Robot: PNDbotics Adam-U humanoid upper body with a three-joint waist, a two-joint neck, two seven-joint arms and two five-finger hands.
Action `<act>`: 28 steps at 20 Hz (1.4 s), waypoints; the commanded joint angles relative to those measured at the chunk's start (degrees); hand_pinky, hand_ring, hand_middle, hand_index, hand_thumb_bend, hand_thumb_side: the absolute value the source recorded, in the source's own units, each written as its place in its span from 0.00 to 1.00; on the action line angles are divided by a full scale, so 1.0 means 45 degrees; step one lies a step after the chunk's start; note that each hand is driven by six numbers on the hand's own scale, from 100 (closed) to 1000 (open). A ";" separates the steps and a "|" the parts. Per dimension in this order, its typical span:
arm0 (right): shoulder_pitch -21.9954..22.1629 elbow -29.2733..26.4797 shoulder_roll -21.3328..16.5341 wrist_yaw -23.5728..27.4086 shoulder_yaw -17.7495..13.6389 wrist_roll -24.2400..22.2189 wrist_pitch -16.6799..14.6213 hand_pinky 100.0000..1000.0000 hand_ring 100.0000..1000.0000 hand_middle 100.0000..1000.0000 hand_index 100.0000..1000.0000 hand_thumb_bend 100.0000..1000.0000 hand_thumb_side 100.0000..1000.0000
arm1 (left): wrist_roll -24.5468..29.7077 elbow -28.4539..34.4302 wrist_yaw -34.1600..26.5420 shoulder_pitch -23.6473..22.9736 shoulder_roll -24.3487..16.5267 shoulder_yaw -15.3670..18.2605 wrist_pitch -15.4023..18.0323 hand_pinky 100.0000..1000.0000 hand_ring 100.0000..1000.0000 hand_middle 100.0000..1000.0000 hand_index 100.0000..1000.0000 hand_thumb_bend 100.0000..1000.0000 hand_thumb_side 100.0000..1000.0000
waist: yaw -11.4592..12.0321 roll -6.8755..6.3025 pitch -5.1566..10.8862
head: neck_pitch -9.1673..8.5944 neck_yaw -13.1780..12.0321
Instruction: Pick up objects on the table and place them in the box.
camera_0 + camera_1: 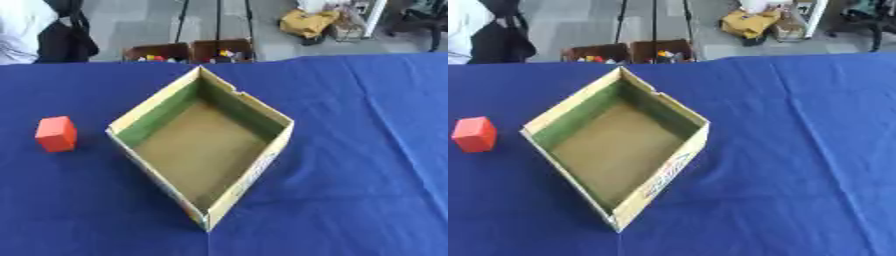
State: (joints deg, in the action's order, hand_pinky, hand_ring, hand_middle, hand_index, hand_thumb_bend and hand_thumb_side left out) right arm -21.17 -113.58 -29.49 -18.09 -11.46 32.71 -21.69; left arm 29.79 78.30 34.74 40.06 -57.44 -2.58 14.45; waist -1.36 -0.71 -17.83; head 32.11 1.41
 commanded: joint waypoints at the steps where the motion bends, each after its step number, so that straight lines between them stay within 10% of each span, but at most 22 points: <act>1: -0.0170 -0.0224 -0.0395 0.0123 0.0017 -0.0110 -0.0018 0.73 0.70 0.77 0.79 0.00 0.77 | 0.0712 -0.0720 0.0298 0.0562 0.0025 -0.0204 0.0071 0.84 0.94 0.97 1.00 0.76 0.76 | -0.0030 -0.0193 0.0155 | -0.0111 -0.0105; 19: -0.0335 -0.0224 -0.0266 0.0355 0.0146 -0.0367 -0.0062 0.73 0.69 0.77 0.79 0.00 0.77 | 0.2105 -0.3185 0.1887 0.2316 0.1946 -0.1335 0.0628 0.82 0.93 0.98 1.00 0.72 0.63 | -0.0181 -0.0140 -0.0051 | -0.0250 -0.0489; 28: -0.0403 -0.0224 -0.0233 0.0428 0.0146 -0.0381 -0.0081 0.73 0.69 0.76 0.79 0.00 0.77 | 0.1723 -0.4238 0.2851 0.2549 0.2293 -0.0988 0.0485 0.74 0.86 0.97 1.00 0.52 0.46 | -0.0342 -0.0101 -0.0219 | -0.0458 -0.0764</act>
State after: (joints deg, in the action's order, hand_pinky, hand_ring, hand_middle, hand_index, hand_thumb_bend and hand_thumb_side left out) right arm -22.21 -113.58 -29.47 -16.49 -10.52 31.08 -21.96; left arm 37.87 59.30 46.97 50.37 -45.82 -8.07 16.74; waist -2.86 -0.71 -18.98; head 30.73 -1.71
